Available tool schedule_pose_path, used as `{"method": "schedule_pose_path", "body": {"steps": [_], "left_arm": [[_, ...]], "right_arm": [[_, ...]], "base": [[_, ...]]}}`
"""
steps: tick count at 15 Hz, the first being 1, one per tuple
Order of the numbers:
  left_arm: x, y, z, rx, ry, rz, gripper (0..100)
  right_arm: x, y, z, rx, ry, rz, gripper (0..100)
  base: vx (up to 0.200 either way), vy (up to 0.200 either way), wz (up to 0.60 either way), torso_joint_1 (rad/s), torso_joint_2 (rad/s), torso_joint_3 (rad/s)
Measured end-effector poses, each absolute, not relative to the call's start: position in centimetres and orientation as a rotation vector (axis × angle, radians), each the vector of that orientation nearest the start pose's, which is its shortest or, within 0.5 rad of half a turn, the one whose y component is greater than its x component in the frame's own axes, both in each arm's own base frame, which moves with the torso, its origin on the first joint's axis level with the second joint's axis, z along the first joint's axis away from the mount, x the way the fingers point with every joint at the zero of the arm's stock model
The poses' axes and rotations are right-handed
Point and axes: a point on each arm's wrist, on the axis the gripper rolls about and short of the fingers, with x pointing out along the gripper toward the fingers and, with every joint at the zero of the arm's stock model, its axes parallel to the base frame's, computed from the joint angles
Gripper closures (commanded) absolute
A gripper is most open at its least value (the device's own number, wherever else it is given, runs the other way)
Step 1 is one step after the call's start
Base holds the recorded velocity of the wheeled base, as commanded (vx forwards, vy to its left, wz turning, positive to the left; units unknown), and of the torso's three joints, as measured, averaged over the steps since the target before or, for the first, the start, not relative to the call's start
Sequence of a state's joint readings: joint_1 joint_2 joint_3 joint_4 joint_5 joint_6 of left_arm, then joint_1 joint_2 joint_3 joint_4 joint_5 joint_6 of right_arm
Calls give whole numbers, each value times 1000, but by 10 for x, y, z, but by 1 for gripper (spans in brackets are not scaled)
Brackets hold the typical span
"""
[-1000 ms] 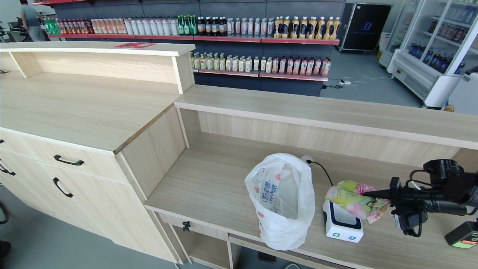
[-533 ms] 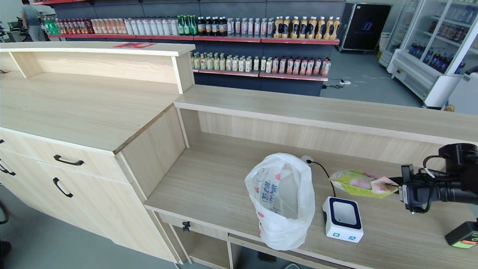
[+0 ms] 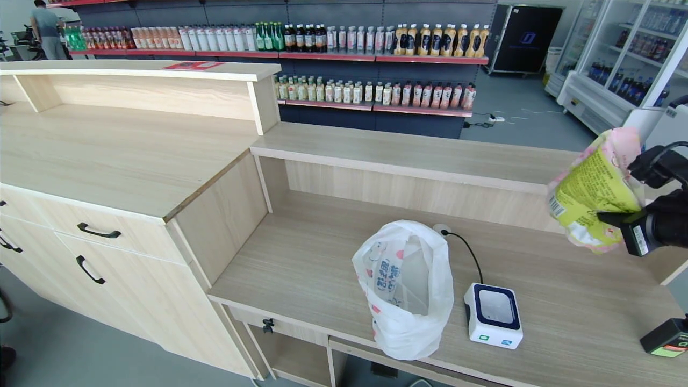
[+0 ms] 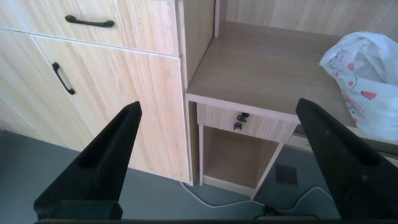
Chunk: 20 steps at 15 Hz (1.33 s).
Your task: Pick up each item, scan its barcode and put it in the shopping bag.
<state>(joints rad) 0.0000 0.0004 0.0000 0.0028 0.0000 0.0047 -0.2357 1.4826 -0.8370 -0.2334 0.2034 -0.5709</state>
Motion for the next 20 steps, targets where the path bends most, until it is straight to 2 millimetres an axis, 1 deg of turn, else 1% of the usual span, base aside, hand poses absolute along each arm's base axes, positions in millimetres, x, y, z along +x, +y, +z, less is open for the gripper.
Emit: {"method": "schedule_pose_path", "body": {"steps": [1, 2, 4, 6, 7, 8, 10, 12, 14, 15, 16, 20], "left_arm": [[-23, 0, 75, 5, 4, 0, 0], [-23, 0, 75, 4, 4, 0, 0], [-23, 0, 75, 5, 4, 0, 0], [-23, 0, 75, 4, 4, 0, 0], [-23, 0, 75, 4, 3, 0, 0], [-23, 0, 75, 5, 4, -1, 0], [-23, 0, 75, 5, 3, 0, 0], [-23, 0, 75, 5, 4, 0, 0], [-23, 0, 75, 4, 3, 0, 0], [-23, 0, 75, 4, 3, 0, 0], [-23, 0, 75, 4, 3, 0, 0], [-23, 0, 75, 5, 4, 0, 0]], "right_arm": [[237, -50, 220, -417, 399, -40, 100], [227, -43, 223, -392, 361, -79, 100], [208, -34, 218, -390, 300, -87, 100], [189, -31, 209, -427, 242, -100, 100], [184, -30, 206, -437, 237, -101, 100], [182, -29, 203, -444, 245, -93, 100], [181, -20, 202, -449, 226, -44, 100], [189, -3, 206, -433, 136, 33, 100], [205, 10, 200, -423, 119, 92, 100], [214, 16, 192, -422, 148, 123, 100], [222, 20, 185, -415, 177, 144, 100], [258, 25, 137, -350, 379, 180, 100]], "base": [[0, 0, 0, 0, 0, 0], [0, 0, 0, 0, 0, 0], [0, 0, 0, 0, 0, 0], [0, 0, 0, 0, 0, 0], [0, 0, 0, 0, 0, 0], [0, 0, 600, -2, 2, 2], [0, 0, 600, 0, 0, 5], [0, 0, 600, 5, 0, 2], [0, 0, 600, 2, 5, 5], [0, 0, 600, -2, 2, 2], [0, 0, 0, 0, 0, 0], [0, 0, 0, 0, 0, 0]]}}
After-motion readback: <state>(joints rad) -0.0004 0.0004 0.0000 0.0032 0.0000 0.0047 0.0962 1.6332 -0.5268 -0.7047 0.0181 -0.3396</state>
